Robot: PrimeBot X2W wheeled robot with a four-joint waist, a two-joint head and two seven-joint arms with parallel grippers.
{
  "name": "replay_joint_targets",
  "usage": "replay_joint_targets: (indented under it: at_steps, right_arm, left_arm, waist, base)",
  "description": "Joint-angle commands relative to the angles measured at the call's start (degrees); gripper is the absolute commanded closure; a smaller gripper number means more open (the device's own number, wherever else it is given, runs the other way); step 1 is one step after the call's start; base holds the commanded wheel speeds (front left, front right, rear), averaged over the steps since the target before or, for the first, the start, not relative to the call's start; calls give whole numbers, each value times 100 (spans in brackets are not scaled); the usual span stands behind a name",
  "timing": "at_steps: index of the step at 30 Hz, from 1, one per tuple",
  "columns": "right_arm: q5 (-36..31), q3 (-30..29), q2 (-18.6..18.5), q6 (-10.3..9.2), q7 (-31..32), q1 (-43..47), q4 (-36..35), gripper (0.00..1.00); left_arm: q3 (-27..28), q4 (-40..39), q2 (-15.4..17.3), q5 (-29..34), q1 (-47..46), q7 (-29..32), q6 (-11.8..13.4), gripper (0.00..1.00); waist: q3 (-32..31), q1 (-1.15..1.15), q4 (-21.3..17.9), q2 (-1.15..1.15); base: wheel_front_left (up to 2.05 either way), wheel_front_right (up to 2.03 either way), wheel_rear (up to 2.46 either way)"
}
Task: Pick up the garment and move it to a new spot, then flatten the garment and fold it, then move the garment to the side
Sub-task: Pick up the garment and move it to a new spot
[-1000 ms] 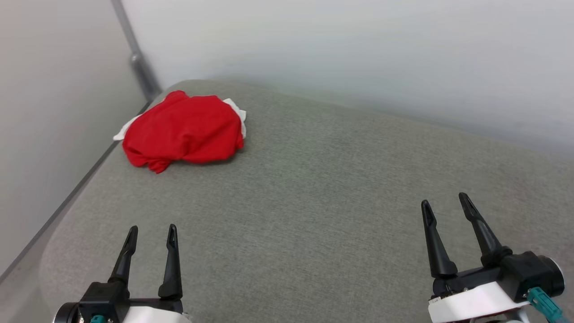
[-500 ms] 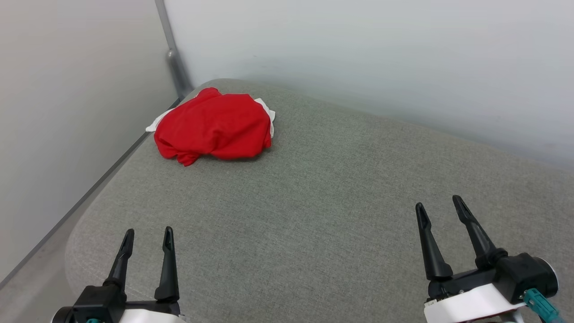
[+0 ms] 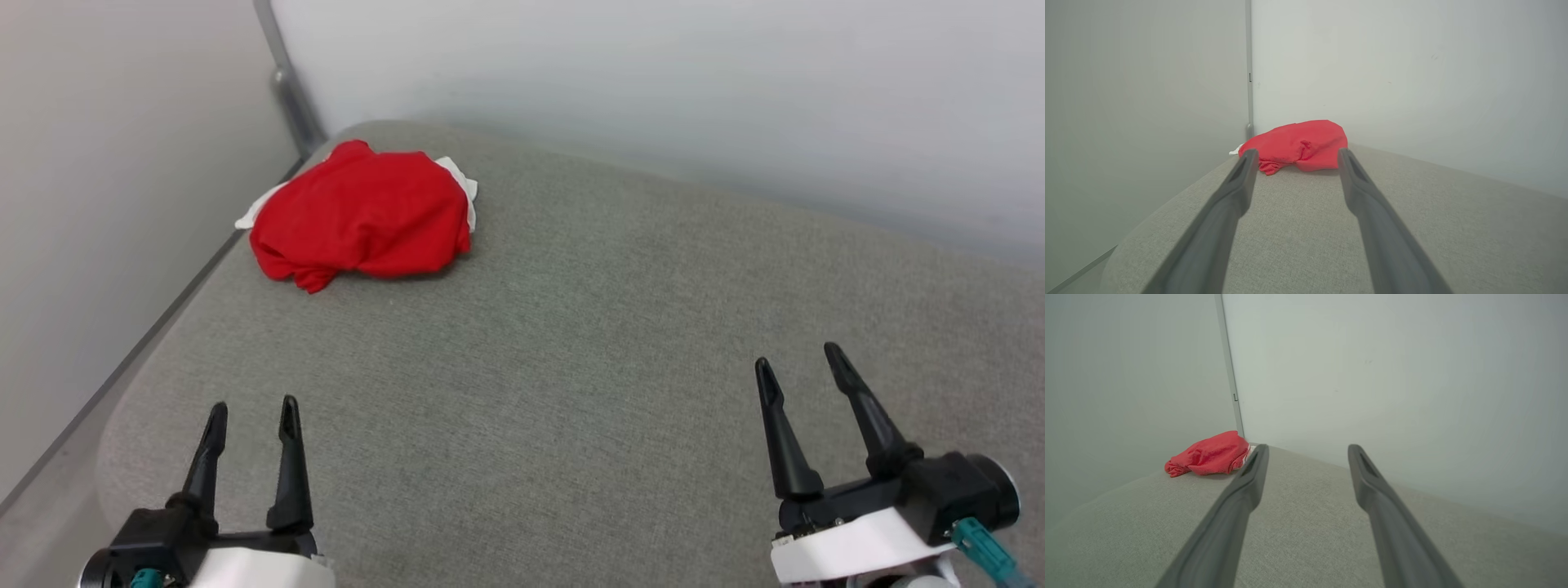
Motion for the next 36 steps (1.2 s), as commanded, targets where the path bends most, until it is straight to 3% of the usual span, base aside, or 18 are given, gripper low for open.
replay_joint_targets:
  at_steps: [1,11,16,17,20,27,32,36]
  right_arm:
    - [-65,-6,5,-2,-14,-162,-73,0]
    - [-482,67,3,-2,-14,-576,-351,0]
    - [-652,-53,3,-2,-14,-851,-541,0]
    - [-652,-53,3,-2,-14,-851,-541,0]
    - [-699,-89,2,-2,-15,-943,-625,0]
    - [-663,-9,3,-2,-15,-1109,-757,0]
    - [-615,172,4,-2,-14,-1178,-820,0]
    - [-582,217,3,-2,-14,-1239,-854,0]
  left_arm:
    - [-36,19,-6,-6,-154,-16,-39,0]
    - [149,341,56,-57,-1215,-16,-279,0]
    - [320,1295,919,-681,-2551,125,-381,0]
    - [320,1295,919,-681,-2551,125,-381,0]
    - [31,1667,1670,-1413,-3294,873,-390,0]
    - [-514,2373,3449,-3219,-4715,3458,-389,0]
    - [-689,2660,4133,-4210,-5334,4918,-390,0]
    - [-835,2797,4404,-4633,-5646,5632,-391,0]
  waist:
    - [259,0,-152,0]
    - [1463,0,-705,0]
    - [2169,0,-1081,0]
    - [2169,0,-1081,0]
    - [2453,0,-1263,0]
    - [3019,0,-1678,0]
    - [3334,0,-1927,0]
    - [3551,0,-2063,0]
  base:
    - [0,0,0]
    - [0,0,0]
    - [0,0,0]
    - [0,0,0]
    - [0,0,0]
    - [0,0,0]
    - [0,0,0]
    - [0,0,0]
